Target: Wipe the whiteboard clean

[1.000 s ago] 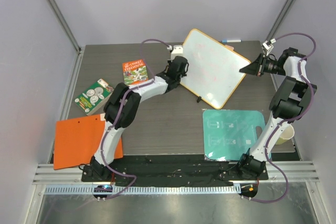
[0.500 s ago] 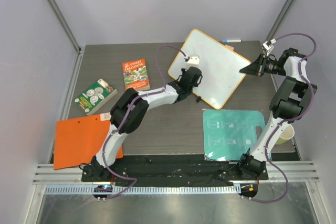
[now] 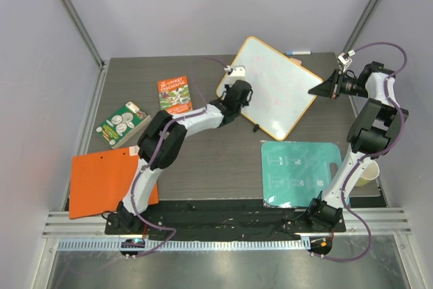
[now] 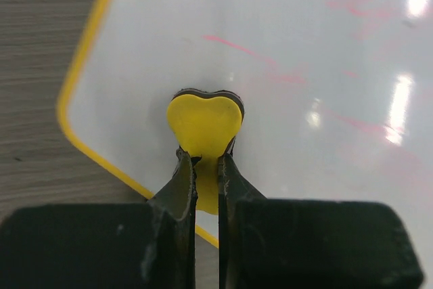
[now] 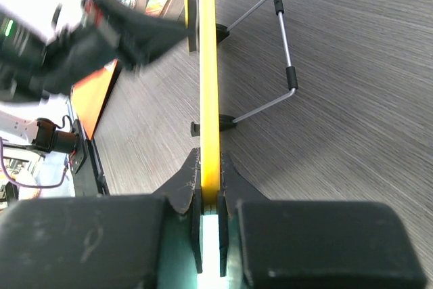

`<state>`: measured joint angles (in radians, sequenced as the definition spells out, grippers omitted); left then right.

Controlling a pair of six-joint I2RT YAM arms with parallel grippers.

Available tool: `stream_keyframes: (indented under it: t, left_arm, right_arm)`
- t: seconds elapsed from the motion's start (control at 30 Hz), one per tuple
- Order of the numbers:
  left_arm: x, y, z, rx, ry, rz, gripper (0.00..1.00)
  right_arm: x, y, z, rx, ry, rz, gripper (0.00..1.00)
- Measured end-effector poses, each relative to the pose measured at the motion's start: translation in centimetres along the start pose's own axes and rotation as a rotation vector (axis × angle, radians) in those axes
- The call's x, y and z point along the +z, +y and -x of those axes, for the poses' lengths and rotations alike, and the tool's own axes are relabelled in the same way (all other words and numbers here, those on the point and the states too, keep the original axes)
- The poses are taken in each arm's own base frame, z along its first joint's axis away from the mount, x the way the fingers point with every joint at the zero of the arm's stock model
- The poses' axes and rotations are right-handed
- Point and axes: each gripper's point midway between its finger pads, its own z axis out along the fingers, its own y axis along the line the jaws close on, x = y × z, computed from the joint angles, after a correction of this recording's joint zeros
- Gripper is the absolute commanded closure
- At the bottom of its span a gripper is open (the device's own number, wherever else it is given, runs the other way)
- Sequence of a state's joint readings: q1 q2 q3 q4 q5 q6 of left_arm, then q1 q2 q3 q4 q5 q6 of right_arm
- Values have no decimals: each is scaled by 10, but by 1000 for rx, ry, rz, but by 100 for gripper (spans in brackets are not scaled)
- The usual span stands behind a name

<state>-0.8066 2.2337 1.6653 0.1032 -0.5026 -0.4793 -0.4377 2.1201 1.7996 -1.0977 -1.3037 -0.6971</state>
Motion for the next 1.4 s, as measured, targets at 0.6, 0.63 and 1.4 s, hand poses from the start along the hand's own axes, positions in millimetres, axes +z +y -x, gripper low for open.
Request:
stream_keyframes:
  t: [0.6, 0.63, 1.4]
  left_arm:
    - [-31, -102, -6, 165, -19, -198, 100]
    - [-39, -121, -13, 181, -15, -241, 100]
    - [14, -42, 37, 115, -54, -46, 100]
  right_arm:
    - [0, 0, -1, -3, 5, -2, 99]
    - [0, 0, -1, -9, 4, -2, 99]
    - [-1, -1, -2, 6, 11, -10, 99]
